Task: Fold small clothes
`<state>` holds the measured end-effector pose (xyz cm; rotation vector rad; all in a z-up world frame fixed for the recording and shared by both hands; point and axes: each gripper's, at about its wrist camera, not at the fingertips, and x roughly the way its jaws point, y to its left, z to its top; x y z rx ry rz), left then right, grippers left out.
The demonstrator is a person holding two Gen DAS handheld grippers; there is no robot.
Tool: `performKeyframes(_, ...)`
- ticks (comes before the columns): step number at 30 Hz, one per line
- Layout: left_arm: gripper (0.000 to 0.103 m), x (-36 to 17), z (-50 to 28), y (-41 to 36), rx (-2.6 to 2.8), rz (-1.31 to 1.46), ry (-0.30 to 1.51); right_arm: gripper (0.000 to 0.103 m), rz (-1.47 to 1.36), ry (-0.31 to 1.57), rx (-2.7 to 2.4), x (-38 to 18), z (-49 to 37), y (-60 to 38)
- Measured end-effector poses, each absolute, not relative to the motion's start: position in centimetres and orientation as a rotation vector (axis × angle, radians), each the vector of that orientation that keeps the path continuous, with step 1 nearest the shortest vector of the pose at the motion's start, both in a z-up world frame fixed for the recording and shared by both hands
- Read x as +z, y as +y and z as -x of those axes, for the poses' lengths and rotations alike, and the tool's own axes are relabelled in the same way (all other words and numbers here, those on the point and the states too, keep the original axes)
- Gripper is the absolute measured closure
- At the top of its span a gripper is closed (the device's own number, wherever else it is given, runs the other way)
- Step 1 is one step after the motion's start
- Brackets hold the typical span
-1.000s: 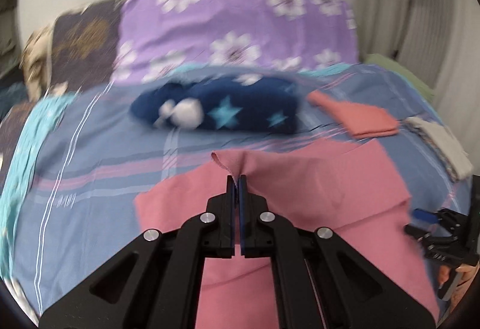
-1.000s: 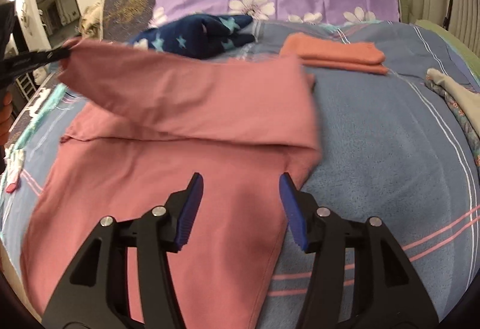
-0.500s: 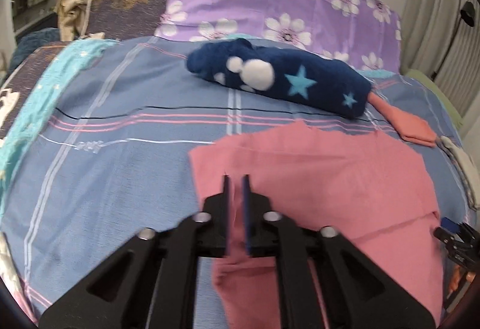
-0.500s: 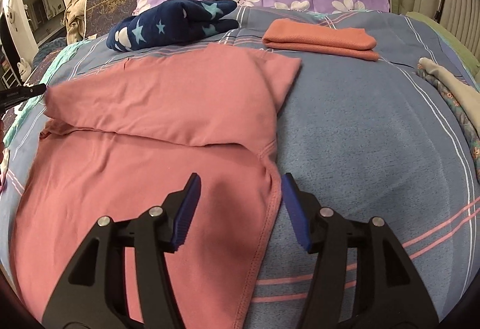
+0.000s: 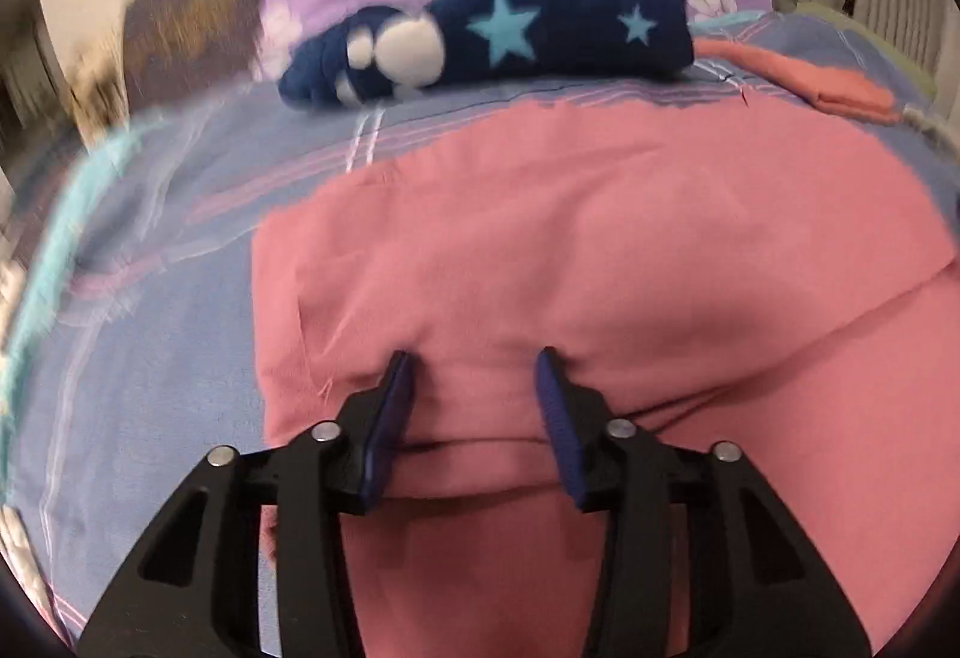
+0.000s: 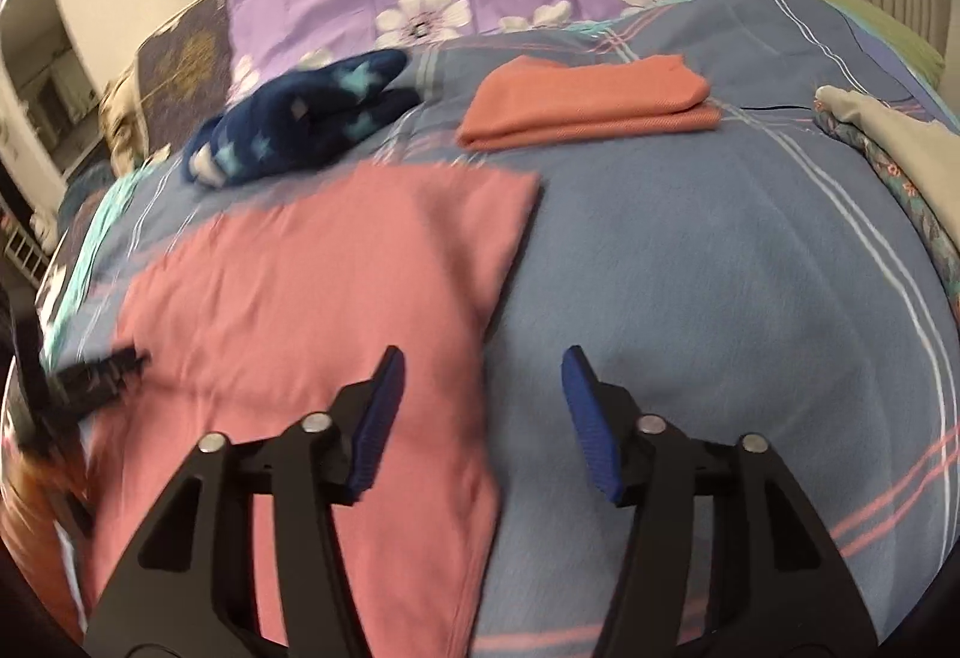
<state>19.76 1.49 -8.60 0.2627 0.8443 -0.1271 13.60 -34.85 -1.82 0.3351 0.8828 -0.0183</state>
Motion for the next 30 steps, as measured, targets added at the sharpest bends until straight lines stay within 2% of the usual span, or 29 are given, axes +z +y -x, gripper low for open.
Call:
performKeyframes(2, 0.053, -8.5, -19.6, 1.2, -0.097, -0.287, 0.834, 0.068, -0.373, 0.904, -0.040, -2.1, -15.9, -36.0)
performKeyframes(5, 0.051, -8.5, -19.5, 1.4, -0.094, -0.277, 0.832, 0.070, -0.388, 0.949, -0.067, -3.0, -19.8, -37.0)
performKeyframes(7, 0.051, -8.4, -19.6, 1.8, -0.098, -0.262, 0.834, 0.064, -0.426, 0.986, -0.032, -4.0, -21.5, -36.9)
performKeyframes(8, 0.050, -8.3, -19.6, 2.0, -0.103, -0.251, 0.836, 0.055, -0.453, 1.001, -0.005, -4.4, -22.2, -36.7)
performKeyframes(9, 0.050, -8.3, -19.6, 2.0, -0.106, -0.244, 0.836, 0.057, -0.457, 1.005, 0.003, -4.7, -22.8, -36.1)
performKeyframes(10, 0.050, -8.3, -19.6, 2.2, -0.109, -0.237, 0.837, 0.066, -0.423, 1.005, 0.002, -4.6, -23.2, -35.5)
performKeyframes(11, 0.050, -8.4, -19.7, 2.1, -0.110, -0.233, 0.838, 0.101, -0.360, 1.009, 0.005, -4.3, -23.7, -34.7)
performKeyframes(14, 0.050, -8.5, -19.8, 2.1, -0.113, -0.228, 0.839, 0.100, -0.212, 0.936, -0.094, -3.0, -24.5, -34.9)
performKeyframes(17, 0.049, -8.5, -19.8, 2.1, -0.114, -0.225, 0.839, 0.103, -0.289, 0.948, -0.236, -4.2, -25.3, -38.5)
performKeyframes(23, 0.049, -8.4, -19.8, 2.3, -0.119, -0.214, 0.840, 0.103, -0.377, 0.884, -0.014, -2.7, -20.8, -37.3)
performKeyframes(26, 0.049, -8.4, -19.8, 2.2, -0.115, -0.219, 0.838, 0.099, -0.270, 0.888, 0.151, -2.2, -17.1, -33.0)
performKeyframes(28, 0.048, -8.4, -19.8, 2.2, -0.113, -0.216, 0.839, 0.098, -0.090, 0.977, 0.096, -4.7, -15.5, -30.6)
performKeyframes(30, 0.046, -8.4, -19.9, 2.4, -0.114, -0.205, 0.843, 0.099, -0.011, 0.921, 0.083, -6.0, -14.5, -30.4)
